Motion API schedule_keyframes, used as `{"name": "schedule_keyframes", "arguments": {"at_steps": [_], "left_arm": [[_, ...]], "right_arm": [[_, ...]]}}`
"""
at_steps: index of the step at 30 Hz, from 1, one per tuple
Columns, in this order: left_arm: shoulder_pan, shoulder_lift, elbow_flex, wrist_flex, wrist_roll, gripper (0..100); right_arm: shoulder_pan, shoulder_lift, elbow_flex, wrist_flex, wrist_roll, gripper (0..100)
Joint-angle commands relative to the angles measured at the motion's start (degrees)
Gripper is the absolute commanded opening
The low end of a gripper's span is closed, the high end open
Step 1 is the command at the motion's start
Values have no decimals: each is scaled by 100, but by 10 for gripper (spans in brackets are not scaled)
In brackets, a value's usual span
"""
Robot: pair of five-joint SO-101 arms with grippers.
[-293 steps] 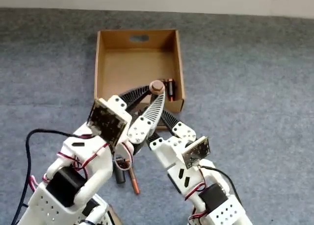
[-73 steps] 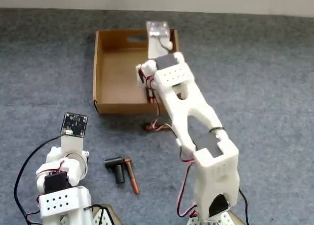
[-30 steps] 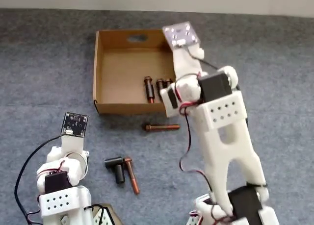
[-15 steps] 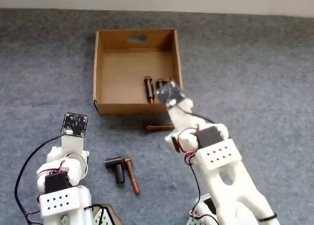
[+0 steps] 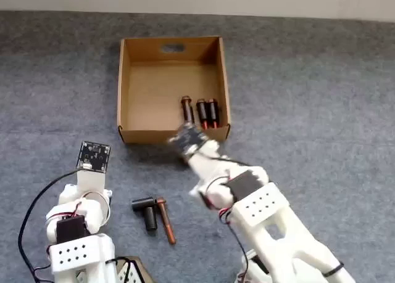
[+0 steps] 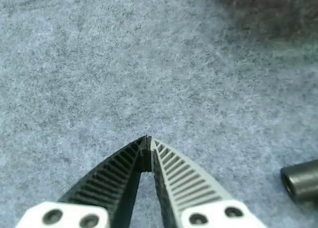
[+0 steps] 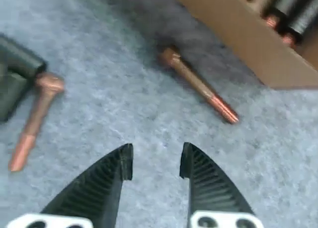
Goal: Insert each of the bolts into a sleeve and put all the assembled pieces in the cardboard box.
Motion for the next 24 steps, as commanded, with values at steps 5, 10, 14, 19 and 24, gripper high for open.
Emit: {"name": "schedule_keyframes", "arguments": {"at_steps": [5, 10, 14, 19, 24], "left_arm": [[-1411, -57, -127, -440, 580, 21], [-1789, -57, -101, -774, 800, 21], [-1789, -57, -84, -888, 800, 21], [-1745, -57, -13, -905, 800, 21], [-1736, -57, 136, -1196, 800, 21]], "right_arm": [[-1393, -110, -13, -13, -1055, 155], [-1851, -110, -13, -251, -1705, 155], [-1956, -101, -4, -585, -2180, 155], [-2290, -101, -4, -620, -2242, 155], [-2853, -101, -4, -637, -2242, 155]]}}
